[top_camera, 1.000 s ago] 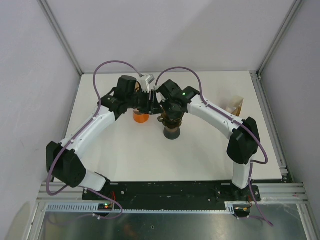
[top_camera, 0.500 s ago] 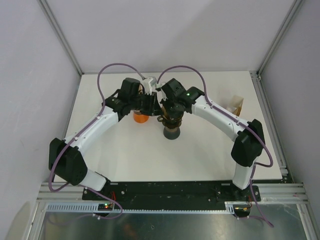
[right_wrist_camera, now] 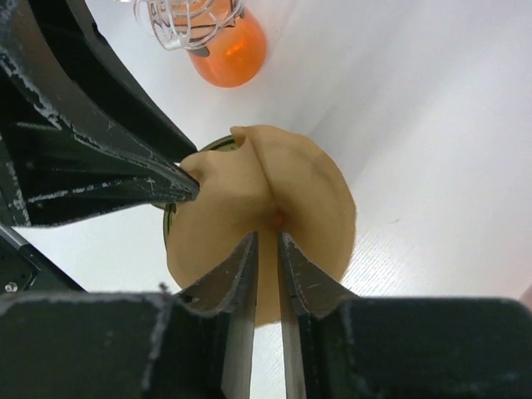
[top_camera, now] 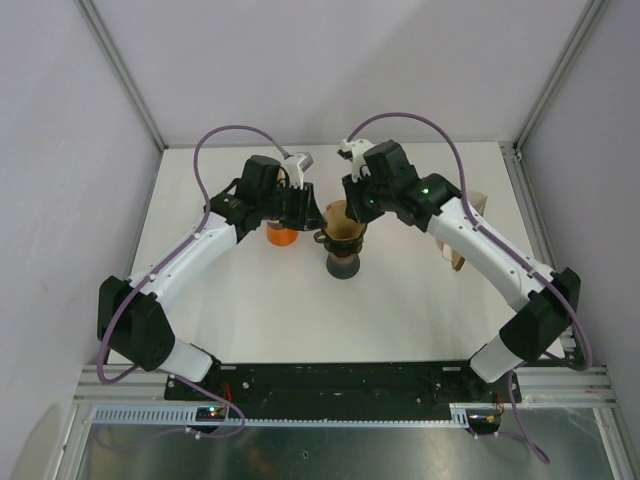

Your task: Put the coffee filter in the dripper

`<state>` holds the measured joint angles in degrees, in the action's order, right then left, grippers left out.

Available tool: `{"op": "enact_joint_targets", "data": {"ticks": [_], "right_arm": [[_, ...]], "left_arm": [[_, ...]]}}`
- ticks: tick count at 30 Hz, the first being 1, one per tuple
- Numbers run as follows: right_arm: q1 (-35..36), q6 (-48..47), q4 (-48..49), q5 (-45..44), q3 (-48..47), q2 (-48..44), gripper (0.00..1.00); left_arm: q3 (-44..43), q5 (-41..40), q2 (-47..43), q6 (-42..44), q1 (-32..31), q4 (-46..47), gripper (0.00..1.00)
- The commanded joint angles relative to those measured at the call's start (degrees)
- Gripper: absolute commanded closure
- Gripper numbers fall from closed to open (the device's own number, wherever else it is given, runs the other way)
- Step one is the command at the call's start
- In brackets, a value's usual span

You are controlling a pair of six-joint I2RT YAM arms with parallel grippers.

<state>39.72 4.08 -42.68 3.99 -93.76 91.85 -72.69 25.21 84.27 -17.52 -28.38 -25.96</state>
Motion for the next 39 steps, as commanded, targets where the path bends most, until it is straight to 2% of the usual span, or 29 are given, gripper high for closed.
{"op": "enact_joint_targets", "data": {"ticks": [1,7,21,27,39], "right_arm": [[-2.2,1.5,6.9,2.4,4.1,-5.4,0.77],[-3.3,2.2,7.7,0.0,7.2,-7.4,0.7],[-4.7,2.2,8.0,-0.1,7.4,-9.1,0.66],[-5.4,2.4,8.2,0.0,7.3,-9.9,0.65],[-6.9,4.0,7.9,-4.7,9.1,-6.5,0.46]], "left_arm": [[-0.1,-1.2,-2.1,1.3,-0.4,0.4,0.65],[-1.8,-1.4,-2.4,2.4,-0.4,0.4,0.58],[-4.9,-2.4,-3.6,4.9,-0.4,-0.9,0.36],[-5.4,-3.0,-3.5,5.5,-0.3,-1.2,0.32],[-4.1,-5.0,-3.1,7.6,-0.2,-1.7,0.3]]}}
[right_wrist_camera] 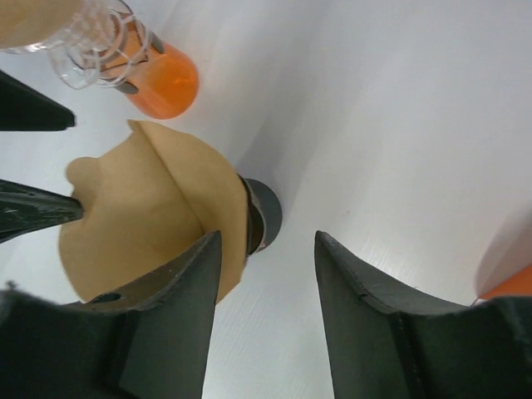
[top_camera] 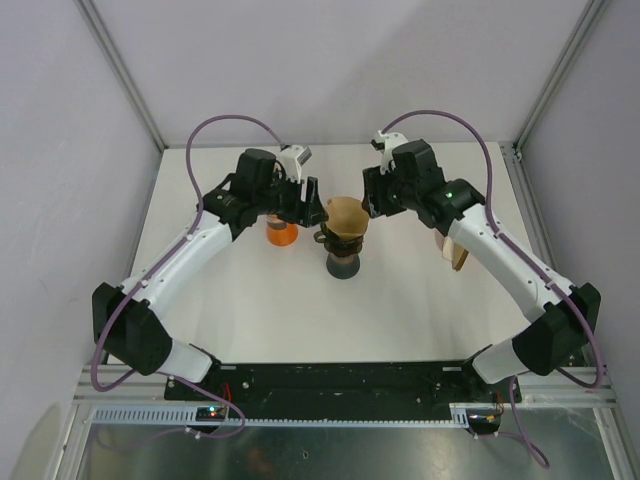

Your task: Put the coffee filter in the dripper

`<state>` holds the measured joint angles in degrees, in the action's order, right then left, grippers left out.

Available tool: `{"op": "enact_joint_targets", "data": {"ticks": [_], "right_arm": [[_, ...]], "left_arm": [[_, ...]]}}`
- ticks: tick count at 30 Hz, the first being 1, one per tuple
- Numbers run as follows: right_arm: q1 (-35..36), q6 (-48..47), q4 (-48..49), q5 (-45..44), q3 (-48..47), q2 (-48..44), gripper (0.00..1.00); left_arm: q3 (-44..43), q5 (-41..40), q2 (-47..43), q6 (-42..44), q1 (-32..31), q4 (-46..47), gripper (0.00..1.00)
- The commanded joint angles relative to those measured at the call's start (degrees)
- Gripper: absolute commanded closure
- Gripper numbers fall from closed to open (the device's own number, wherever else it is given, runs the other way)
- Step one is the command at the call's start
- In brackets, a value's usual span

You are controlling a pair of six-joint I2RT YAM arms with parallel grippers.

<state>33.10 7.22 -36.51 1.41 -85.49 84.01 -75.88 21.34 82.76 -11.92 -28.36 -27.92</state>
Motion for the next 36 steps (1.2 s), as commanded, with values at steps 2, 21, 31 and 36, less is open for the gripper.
{"op": "enact_joint_targets", "data": {"ticks": [2,21,31,36], "right_arm": [[0.0,0.7,2.1,-2.1,1.3,2.4,0.45],[2.2,0.0,5.7,-2.8,5.2,6.1,0.45],[1.8,-0.9,5.1,-3.9,5.2,5.6,0.45],[1.8,-1.2,5.8,-3.3,5.2,4.5,0.45]], "left_arm": [[-0.6,-1.4,-1.4,2.4,-0.2,0.3,0.31],[3.0,-2.3,1.7,4.5,0.3,0.3,0.34],[0.3,-3.4,1.2,5.4,0.3,0.3,0.33],[-1.6,-2.4,-0.5,5.6,0.4,0.3,0.27]]}}
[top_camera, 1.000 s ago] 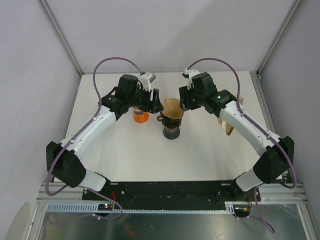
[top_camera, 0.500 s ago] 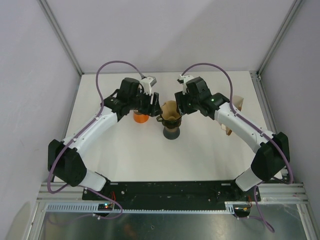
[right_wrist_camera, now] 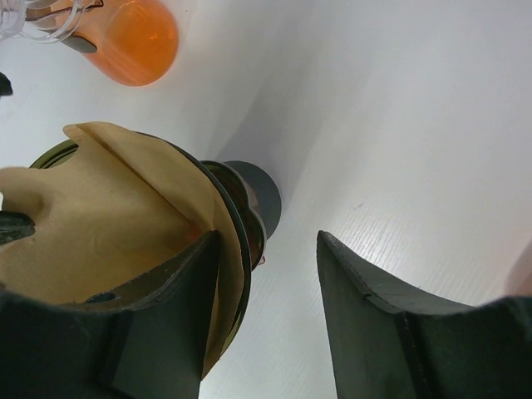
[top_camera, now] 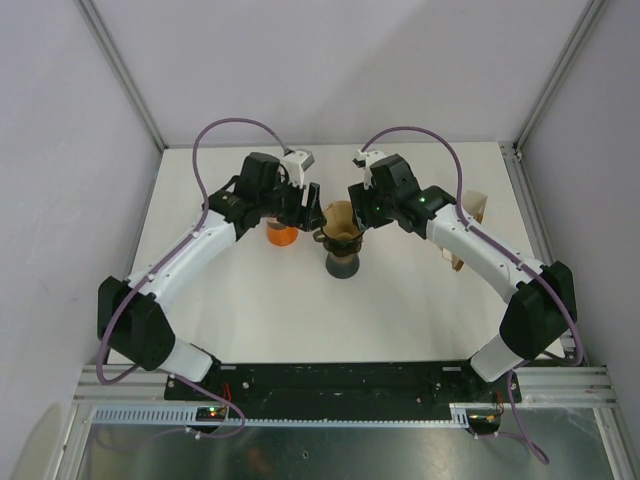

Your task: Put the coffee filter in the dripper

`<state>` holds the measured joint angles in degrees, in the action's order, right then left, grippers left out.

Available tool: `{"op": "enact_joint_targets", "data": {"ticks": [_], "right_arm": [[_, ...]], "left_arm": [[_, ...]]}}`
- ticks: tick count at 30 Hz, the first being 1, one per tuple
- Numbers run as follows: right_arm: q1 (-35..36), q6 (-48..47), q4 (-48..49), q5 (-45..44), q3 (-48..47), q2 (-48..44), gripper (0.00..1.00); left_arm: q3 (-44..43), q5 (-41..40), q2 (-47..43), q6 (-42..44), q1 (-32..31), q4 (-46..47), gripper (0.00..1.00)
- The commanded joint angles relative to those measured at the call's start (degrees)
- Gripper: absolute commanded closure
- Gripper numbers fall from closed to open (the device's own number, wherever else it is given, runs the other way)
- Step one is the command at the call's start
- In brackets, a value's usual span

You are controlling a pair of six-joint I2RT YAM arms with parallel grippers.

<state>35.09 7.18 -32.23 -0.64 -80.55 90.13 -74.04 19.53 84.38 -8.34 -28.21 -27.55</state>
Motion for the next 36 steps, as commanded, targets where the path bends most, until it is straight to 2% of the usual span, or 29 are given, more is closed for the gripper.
{"op": "enact_joint_targets", "data": {"ticks": [1,7,25,36], "right_arm": [[-0.2,-1.2,1.6,-1.2,0.2,-1.7,0.45],[0.1,-1.2,1.9,-1.0,0.2,-2.1,0.45],[-0.1,-2.5,2.9,0.0,-2.0,-4.3,0.44],[-0.1,-3.0,3.4,2.0,-4.9,-6.0,0.43]], "left_arm": [[-3.9,-0.3,-2.4,2.0,0.2,-0.1,0.26],[-5.7,1.1,-3.0,2.0,0.2,-0.1,0.23],[-5.2,1.6,0.0,2.3,0.2,-0.1,0.25],[-6.7,1.2,-1.3,3.4,0.2,-0.1,0.23]]}}
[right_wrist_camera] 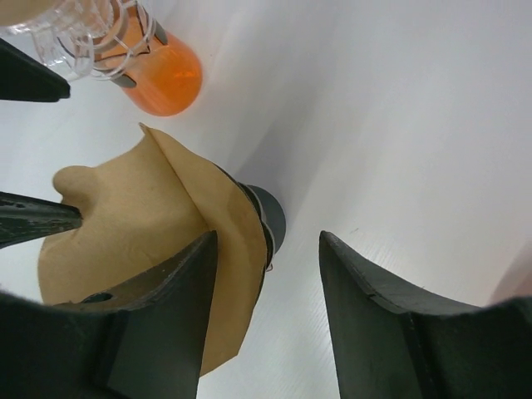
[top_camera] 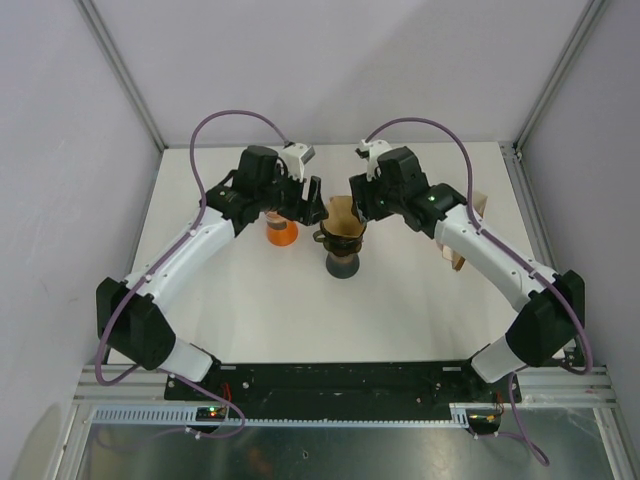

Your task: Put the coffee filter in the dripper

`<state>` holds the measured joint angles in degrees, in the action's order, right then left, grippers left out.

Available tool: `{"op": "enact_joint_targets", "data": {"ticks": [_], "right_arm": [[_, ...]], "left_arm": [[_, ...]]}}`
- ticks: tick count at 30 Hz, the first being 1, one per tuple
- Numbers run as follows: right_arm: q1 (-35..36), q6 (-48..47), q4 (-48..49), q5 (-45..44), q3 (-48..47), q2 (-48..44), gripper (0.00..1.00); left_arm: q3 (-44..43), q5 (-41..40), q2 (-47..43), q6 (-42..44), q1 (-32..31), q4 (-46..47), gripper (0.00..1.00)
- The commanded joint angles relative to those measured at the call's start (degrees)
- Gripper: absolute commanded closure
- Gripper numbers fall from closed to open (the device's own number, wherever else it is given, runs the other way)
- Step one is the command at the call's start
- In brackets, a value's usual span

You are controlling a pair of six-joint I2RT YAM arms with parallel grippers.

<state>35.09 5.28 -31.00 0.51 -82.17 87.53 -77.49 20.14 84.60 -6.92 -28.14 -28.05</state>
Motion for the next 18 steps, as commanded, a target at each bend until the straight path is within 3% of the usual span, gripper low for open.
{"op": "enact_joint_targets", "data": {"ticks": [1,10,18], "right_arm": [[-0.1,-1.1,2.3,0.9,-3.4,-3.7,0.42],[-2.3,-2.0,2.7,0.2,-3.3,-7.9,0.37],[-13.7,-1.7,4.6,-2.2,4.0,-15.3,0.03]], "left_arm": [[-3.4,0.6,-1.6,2.1,0.1,0.4,0.23],[-5.5,0.9,-5.2,2.8,2.2,0.3,0.21],[-5.4,2.1,-12.6,1.0,20.0,0.2,0.16]]}}
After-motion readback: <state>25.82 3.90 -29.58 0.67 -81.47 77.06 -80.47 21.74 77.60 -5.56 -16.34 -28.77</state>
